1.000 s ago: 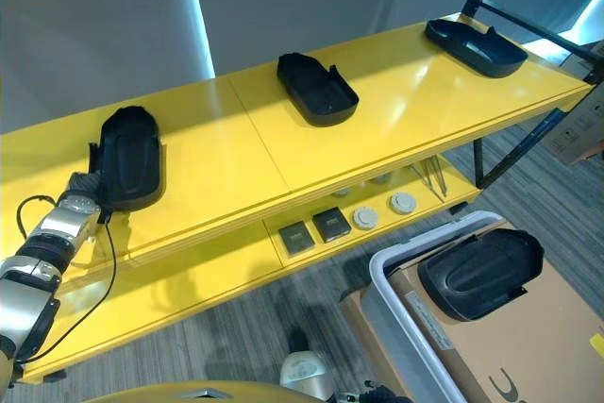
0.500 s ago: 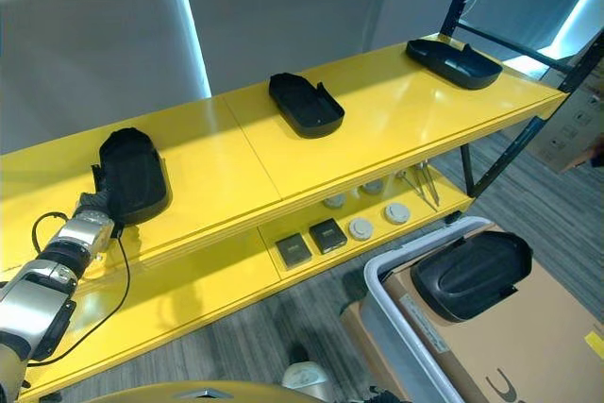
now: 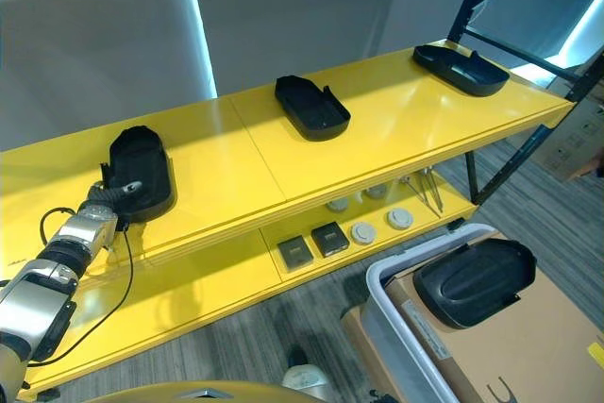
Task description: Move parts from the plastic box to the shelf.
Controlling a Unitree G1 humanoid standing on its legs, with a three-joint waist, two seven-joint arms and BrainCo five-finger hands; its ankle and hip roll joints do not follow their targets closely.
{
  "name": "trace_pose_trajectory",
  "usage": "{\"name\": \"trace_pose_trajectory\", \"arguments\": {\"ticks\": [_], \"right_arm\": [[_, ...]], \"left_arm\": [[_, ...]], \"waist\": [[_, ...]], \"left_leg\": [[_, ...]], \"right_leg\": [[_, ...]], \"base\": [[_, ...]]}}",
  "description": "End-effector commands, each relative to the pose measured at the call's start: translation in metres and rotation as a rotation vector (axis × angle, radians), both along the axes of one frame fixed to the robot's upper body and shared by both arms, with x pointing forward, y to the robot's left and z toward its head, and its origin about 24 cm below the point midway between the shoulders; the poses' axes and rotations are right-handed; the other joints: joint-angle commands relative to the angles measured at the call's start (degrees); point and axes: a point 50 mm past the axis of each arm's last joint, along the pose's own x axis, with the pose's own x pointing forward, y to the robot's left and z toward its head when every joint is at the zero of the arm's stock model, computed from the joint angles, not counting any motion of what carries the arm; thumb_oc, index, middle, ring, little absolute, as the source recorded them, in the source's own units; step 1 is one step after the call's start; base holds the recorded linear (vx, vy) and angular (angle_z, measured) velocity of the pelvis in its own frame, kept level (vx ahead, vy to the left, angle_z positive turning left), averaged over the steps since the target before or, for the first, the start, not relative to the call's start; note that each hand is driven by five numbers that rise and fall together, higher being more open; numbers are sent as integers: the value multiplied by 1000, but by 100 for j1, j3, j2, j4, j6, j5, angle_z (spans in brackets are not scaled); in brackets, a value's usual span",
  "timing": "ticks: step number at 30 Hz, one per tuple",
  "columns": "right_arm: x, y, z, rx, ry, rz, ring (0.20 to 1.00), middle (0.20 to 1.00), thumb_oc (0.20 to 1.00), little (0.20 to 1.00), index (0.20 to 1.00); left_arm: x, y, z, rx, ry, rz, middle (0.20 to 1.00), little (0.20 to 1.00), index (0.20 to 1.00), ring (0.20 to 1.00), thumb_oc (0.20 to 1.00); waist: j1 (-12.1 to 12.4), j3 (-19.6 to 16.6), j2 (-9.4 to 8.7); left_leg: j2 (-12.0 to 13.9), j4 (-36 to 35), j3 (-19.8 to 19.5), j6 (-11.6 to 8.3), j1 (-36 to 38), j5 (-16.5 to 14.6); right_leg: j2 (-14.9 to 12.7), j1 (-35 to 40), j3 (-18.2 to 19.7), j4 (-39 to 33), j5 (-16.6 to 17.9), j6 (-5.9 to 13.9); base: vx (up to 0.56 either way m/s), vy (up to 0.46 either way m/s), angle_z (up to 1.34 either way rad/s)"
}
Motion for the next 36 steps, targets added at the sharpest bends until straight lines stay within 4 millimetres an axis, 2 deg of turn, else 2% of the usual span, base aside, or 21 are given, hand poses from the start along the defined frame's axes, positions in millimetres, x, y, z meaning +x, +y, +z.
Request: {"name": "trace_pose_trajectory", "arguments": {"ticks": [1,4,7,9,11,15,17,19,21,24,25,26,27,30,34,36], "right_arm": [[0,-4,0,-42,22,50,1000,1000,1000,1000,1000],[-1,-6,0,-49,17,32,1000,1000,1000,1000,1000],[-3,-6,0,-47,8,-11,1000,1000,1000,1000,1000],[-5,-5,-1,-42,3,-39,1000,1000,1000,1000,1000],[-6,-3,-1,-39,-3,-58,1000,1000,1000,1000,1000],[-10,2,-3,-31,-16,-107,1000,1000,1000,1000,1000],[-12,2,-3,-32,-19,-122,1000,1000,1000,1000,1000],[-12,1,-2,-37,-21,-132,1000,1000,1000,1000,1000],[-12,0,-2,-40,-23,-139,1000,1000,1000,1000,1000],[-13,-3,-1,-43,-23,-143,1000,1000,1000,1000,1000],[-13,-3,-1,-44,-22,-141,1000,1000,1000,1000,1000],[-13,-4,-1,-48,-19,-128,1000,1000,1000,1000,1000],[-14,-6,0,-53,-20,-113,1000,1000,1000,1000,1000],[-11,-6,1,-53,-22,-112,1000,1000,1000,1000,1000],[-12,-3,0,-51,-18,-102,1000,1000,1000,1000,1000],[-13,-2,-1,-51,-13,-94,1000,1000,1000,1000,1000]], "left_arm": [[12,15,30,-4,-121,-30,1000,1000,1000,1000,1000],[17,16,59,7,-264,-104,1000,1000,1000,1000,1000],[16,18,104,23,-441,-182,1000,1000,1000,1000,1000],[9,15,123,11,-516,-228,1000,1000,1000,1000,1000],[0,12,132,11,-559,-266,1000,1000,1000,1000,1000],[-26,2,135,-62,-640,-383,1000,1000,1000,1000,1000],[-39,-9,132,-190,-664,-498,1000,1000,1000,1000,1000],[-51,-27,121,-373,-654,-629,1000,1000,1000,1000,1000],[-59,-41,113,-504,-643,-690,1000,1000,1000,1000,1000],[-70,-56,98,-606,-613,-762,1000,1000,1000,1000,1000],[-71,-58,96,-624,-605,-769,922,922,922,922,922],[-75,-67,83,-718,-562,-784,517,517,517,517,517],[-82,-81,67,-887,-524,-770,200,200,200,200,200],[-82,-89,59,-906,-531,-745,200,200,200,200,200],[-76,-89,56,-847,-560,-712,200,200,200,200,200],[-70,-85,55,-865,-602,-638,200,200,200,200,200]], "waist": [[25,122,69],[167,133,80],[365,127,69],[488,156,44],[592,149,24],[832,183,-35],[933,200,-57],[1007,234,-60],[1047,252,-59],[1085,283,-59],[1087,287,-59],[1092,301,-62],[1090,299,-79],[1052,292,-120],[991,302,-156],[949,305,-171]], "left_leg": [[435,202,-491,-120,-175,-67],[423,205,-566,-121,-177,-67],[405,214,-677,-113,-213,-73],[386,228,-769,-101,-207,-100],[377,232,-835,-101,-247,-93],[349,259,-1006,-84,-296,-110],[338,272,-1066,-75,-320,-116],[327,270,-1107,-76,-339,-110],[318,284,-1130,-80,-364,-108],[315,291,-1150,-82,-392,-102],[316,288,-1151,-82,-393,-99],[312,270,-1153,-85,-393,-83],[302,244,-1143,-88,-379,-68],[311,236,-1112,-86,-367,-55],[341,242,-1046,-94,-358,-40],[347,234,-1012,-94,-341,-40]], "right_leg": [[-199,137,98,361,-689,496],[-229,191,15,327,-669,501],[-255,225,-76,300,-645,492],[-281,290,-145,288,-650,494],[-294,291,-190,272,-630,486],[-328,349,-296,270,-627,490],[-344,366,-349,272,-622,488],[-354,377,-389,263,-602,485],[-357,376,-398,256,-588,482],[-358,361,-400,254,-564,477],[-357,357,-398,254,-560,477],[-351,357,-399,242,-545,470],[-347,374,-393,206,-518,470],[-346,367,-379,198,-498,463],[-335,344,-358,215,-489,460],[-328,345,-335,204,-483,462]], "base": [[-29,37,5],[-26,27,7],[-15,20,20],[-10,15,15],[-12,10,23],[-7,15,18],[-8,19,10],[-11,32,11],[-7,31,15],[-3,11,3],[-17,30,-1],[0,42,-1],[5,39,-1],[0,0,0],[1,-3,-1],[0,0,0]]}}
